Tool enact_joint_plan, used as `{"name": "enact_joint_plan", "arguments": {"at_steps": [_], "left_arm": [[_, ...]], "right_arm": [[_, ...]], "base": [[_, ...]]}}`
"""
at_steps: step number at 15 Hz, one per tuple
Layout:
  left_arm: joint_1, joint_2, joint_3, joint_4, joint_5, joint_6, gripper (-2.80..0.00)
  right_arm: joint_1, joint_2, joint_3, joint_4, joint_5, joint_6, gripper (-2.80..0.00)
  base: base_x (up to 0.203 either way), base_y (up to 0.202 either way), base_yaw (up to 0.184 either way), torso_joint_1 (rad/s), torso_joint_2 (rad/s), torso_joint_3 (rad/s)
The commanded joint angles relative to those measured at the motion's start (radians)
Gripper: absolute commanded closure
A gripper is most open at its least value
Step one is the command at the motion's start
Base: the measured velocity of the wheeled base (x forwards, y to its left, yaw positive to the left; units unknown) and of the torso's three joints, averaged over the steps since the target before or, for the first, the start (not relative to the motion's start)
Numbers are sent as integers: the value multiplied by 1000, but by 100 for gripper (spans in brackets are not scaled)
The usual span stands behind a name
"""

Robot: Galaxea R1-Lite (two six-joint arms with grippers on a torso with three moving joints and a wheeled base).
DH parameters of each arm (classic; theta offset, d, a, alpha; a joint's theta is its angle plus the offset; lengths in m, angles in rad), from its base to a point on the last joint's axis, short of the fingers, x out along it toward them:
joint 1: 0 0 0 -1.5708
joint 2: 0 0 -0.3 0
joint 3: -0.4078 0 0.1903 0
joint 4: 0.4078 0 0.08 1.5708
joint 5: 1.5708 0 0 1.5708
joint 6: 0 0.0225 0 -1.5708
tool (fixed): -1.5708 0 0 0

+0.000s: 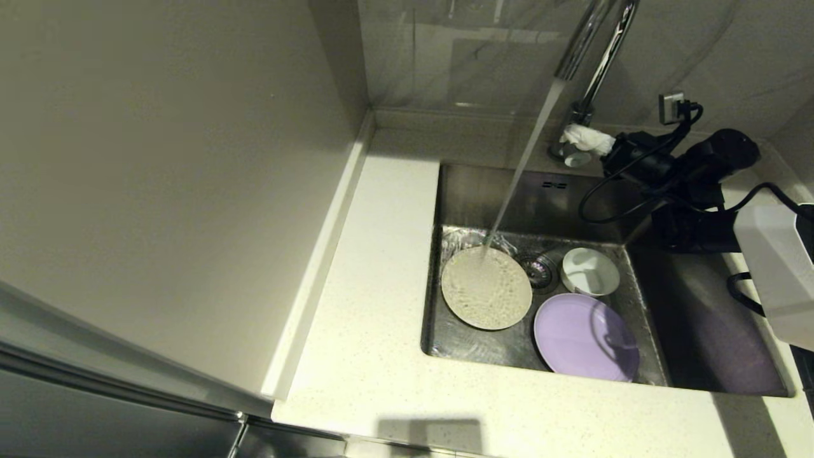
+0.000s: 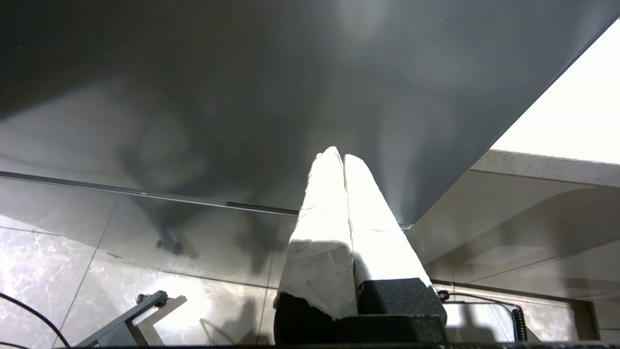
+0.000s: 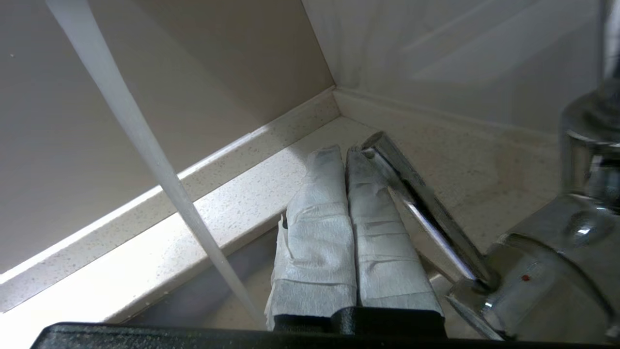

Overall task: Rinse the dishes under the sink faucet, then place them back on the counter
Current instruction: Turn off the faucet

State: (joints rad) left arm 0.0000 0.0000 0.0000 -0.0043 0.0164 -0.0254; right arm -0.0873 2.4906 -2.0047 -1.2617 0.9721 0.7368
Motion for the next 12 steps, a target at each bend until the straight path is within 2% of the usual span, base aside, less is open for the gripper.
{"name": "enact_joint_plan", "arguments": {"at_steps": [1,4,6,8,10,12], "left_arm": [[0,-3,0,0,0,0,0],[0,-3,0,0,0,0,0],[0,-3,0,0,0,-1,0],[0,-3,0,0,0,1,0],[0,-5,0,0,0,0,0],[0,-3,0,0,0,-1,0]], "right_arm": [[9,5,0,-7,5,3,0],[8,4,0,38,-24,5,0],[-1,-8,0,206,-81,6,0],[-12,-32,0,451,-129,-3,0],[-16,-55,0,648,-251,-23,0],[-17,-68,-2,686,-270,-20,0]], "base": [[0,0,0,0,0,0],[0,0,0,0,0,0],[0,0,0,0,0,0],[0,0,0,0,0,0],[0,0,0,0,0,0],[0,0,0,0,0,0]]}}
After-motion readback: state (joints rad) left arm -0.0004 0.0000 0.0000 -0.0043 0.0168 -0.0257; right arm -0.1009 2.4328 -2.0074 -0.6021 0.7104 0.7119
